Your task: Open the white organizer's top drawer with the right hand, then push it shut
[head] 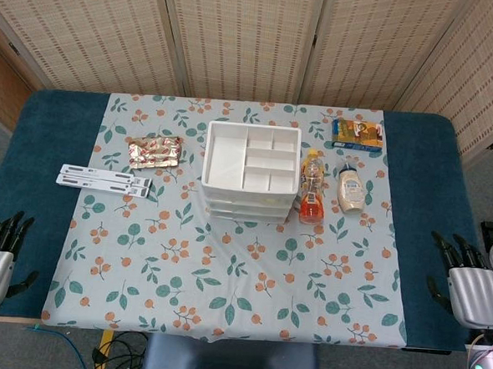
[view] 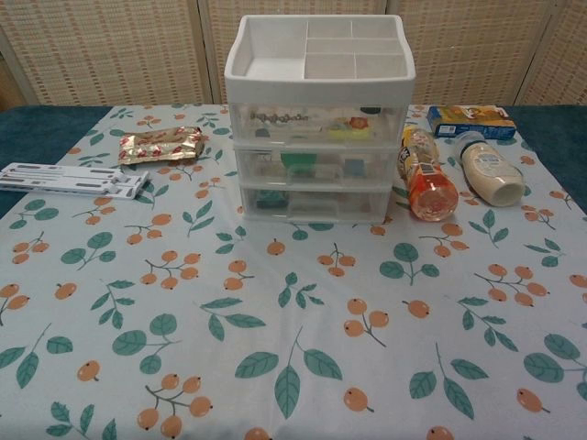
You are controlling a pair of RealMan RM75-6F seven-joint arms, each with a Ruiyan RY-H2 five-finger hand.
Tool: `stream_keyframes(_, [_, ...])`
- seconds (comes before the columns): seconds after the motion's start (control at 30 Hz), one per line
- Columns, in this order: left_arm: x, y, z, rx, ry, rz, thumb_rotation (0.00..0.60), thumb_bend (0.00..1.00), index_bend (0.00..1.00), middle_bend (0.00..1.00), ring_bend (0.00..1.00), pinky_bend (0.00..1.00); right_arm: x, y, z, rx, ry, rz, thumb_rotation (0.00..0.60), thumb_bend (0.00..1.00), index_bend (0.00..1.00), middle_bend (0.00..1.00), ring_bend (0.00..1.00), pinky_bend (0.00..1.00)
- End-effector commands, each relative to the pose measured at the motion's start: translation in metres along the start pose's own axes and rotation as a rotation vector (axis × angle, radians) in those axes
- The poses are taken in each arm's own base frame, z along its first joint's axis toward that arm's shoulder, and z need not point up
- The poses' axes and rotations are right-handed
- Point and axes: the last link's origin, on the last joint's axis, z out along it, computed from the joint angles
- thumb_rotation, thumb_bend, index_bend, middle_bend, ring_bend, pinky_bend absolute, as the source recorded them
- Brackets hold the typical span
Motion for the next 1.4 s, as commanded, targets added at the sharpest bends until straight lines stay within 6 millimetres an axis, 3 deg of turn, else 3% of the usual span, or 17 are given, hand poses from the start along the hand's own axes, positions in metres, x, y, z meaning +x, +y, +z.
stream_keyframes(0.03, [0.0, 0.0, 0.0, 0.0, -0.001, 0.003, 0.6, 0.21, 0.05, 0.02, 0.07, 0.08, 0.0, 0.0, 0.0, 0.002, -0.001, 0.0, 0.6, 0.42, 0.07, 0.25, 0.13, 0.17])
stream_keyframes(0.77, [0.006, 0.0, -0.002, -0.016, 0.03, -0.011, 0.6, 0.21, 0.05, 0.02, 0.07, 0.08, 0.008, -0.013, 0.0, 0.038, 0.008, 0.075, 0.6, 0.42, 0.07, 0.25, 0.14, 0.17])
stream_keyframes(1.03, [0.01, -0.003, 0.001, -0.01, 0.045, -0.005, 0.6, 0.21, 0.05, 0.02, 0.07, 0.08, 0.008, -0.036, 0.014, 0.116, -0.026, 0.134, 0.6, 0.42, 0.07, 0.28, 0.2, 0.24])
stream_keyframes(1.23, [0.009, -0.003, 0.002, -0.016, 0.042, -0.01, 0.6, 0.21, 0.05, 0.02, 0.07, 0.08, 0.0, -0.064, 0.028, 0.189, -0.105, 0.238, 0.6, 0.42, 0.07, 0.3, 0.24, 0.29])
stream_keyframes(1.37, [0.008, -0.003, 0.002, -0.013, 0.036, -0.013, 0.6, 0.21, 0.05, 0.02, 0.07, 0.08, -0.003, -0.077, 0.035, 0.22, -0.157, 0.312, 0.6, 0.42, 0.07, 0.33, 0.3, 0.38])
stream_keyframes(1.4, [0.007, -0.004, 0.002, -0.013, 0.034, -0.014, 0.6, 0.21, 0.05, 0.02, 0.07, 0.08, -0.007, -0.091, 0.041, 0.258, -0.204, 0.361, 0.6, 0.42, 0.07, 0.34, 0.33, 0.42])
